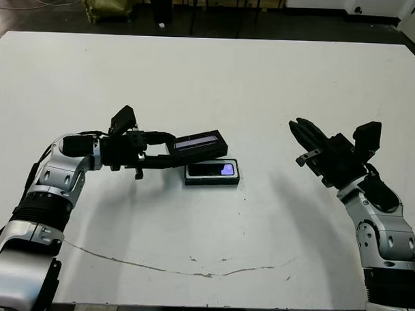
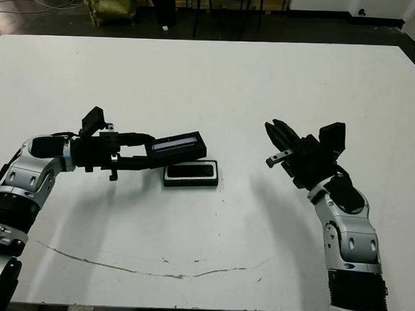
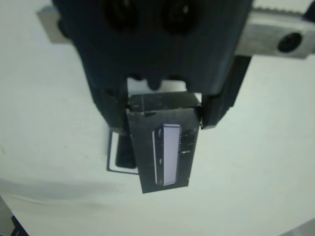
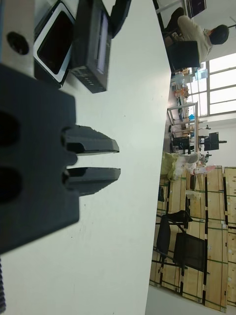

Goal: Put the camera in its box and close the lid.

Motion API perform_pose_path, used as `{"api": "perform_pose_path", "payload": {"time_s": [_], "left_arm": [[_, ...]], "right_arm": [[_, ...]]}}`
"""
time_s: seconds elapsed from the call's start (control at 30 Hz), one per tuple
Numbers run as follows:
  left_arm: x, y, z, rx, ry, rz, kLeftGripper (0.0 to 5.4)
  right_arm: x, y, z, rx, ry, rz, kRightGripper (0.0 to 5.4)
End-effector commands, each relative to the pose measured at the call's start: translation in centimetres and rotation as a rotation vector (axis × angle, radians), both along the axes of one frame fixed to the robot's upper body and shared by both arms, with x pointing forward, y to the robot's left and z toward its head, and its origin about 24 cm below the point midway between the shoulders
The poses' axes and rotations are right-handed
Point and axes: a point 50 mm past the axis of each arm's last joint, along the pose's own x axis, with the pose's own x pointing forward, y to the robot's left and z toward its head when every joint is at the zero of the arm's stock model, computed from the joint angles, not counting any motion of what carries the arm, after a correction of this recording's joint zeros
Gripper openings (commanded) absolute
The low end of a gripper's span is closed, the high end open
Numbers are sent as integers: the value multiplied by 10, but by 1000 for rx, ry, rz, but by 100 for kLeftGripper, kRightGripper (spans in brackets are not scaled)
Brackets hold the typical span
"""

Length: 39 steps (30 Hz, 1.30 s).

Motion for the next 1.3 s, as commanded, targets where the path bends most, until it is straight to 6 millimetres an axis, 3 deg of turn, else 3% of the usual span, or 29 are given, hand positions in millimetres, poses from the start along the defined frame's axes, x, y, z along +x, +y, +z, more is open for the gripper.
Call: {"api": "perform_pose_path", "payload": {"time_s": [0.03, 0.63, 1.3], "left_arm": [[-4, -1, -12, 10, 59, -26, 190], [0, -3, -21, 74, 124, -110, 190], [8, -21, -27, 77, 76, -111, 190]], "right_arm": [[-2, -5, -3, -23, 14, -14, 0], [-2, -6, -3, -47, -2, -13, 0], [-1, -6, -3, -36, 15, -6, 0]]}}
